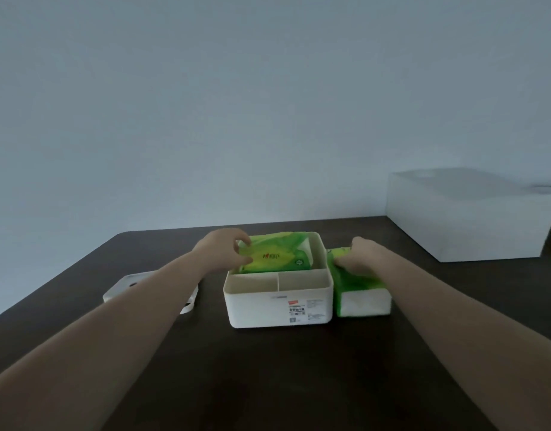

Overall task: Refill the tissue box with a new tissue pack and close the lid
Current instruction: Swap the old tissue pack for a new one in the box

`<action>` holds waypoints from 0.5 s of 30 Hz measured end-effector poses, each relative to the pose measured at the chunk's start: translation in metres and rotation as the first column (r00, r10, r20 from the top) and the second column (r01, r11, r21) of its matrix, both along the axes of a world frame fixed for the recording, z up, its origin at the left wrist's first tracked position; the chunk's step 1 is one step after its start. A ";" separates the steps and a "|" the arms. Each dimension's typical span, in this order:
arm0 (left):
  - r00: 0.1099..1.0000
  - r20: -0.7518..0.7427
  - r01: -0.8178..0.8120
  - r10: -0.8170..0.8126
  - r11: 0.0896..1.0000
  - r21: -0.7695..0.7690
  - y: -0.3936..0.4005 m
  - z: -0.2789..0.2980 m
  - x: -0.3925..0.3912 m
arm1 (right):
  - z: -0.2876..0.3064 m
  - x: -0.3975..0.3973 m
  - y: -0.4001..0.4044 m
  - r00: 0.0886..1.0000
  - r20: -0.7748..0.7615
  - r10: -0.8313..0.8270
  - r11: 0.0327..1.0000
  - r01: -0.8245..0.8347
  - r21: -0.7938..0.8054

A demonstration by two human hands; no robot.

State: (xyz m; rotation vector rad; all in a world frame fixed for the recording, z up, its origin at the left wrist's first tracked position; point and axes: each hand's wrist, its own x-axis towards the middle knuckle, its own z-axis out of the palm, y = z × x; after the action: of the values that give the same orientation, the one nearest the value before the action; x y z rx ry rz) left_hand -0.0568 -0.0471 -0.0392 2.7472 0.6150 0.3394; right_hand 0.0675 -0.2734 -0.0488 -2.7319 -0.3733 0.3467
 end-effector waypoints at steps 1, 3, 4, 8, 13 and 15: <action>1.000 0.012 -0.006 0.006 1.000 -0.004 0.000 -0.001 0.001 | -0.002 0.000 -0.002 0.999 -0.025 0.026 1.000 -0.027 -0.016; 0.998 0.054 -0.018 0.020 0.999 -0.028 -0.001 -0.002 0.004 | -0.002 0.001 -0.005 0.997 -0.034 0.076 0.994 -0.078 -0.076; 0.996 0.082 -0.024 0.028 0.999 -0.047 -0.001 -0.001 0.006 | -0.001 0.002 -0.006 0.995 -0.037 0.097 0.989 -0.101 -0.110; 0.981 0.191 0.010 0.014 0.992 -0.126 -0.006 0.013 0.013 | 0.003 0.008 -0.008 0.987 -0.079 0.142 0.975 -0.153 -0.160; 0.909 0.409 0.038 0.079 0.962 -0.271 -0.002 0.043 0.022 | -0.017 0.015 -0.002 0.991 -0.030 0.127 0.967 -0.131 -0.219; 0.885 0.451 0.027 0.116 0.954 -0.298 0.000 0.049 0.028 | -0.021 0.019 -0.002 0.994 -0.021 0.106 0.974 -0.107 -0.199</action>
State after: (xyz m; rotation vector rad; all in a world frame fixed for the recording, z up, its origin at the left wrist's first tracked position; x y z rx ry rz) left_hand -0.0287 -0.0467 0.0095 2.2473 0.5446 0.8166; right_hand 0.0863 -0.2749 -0.0695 -2.9107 -0.5093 0.4484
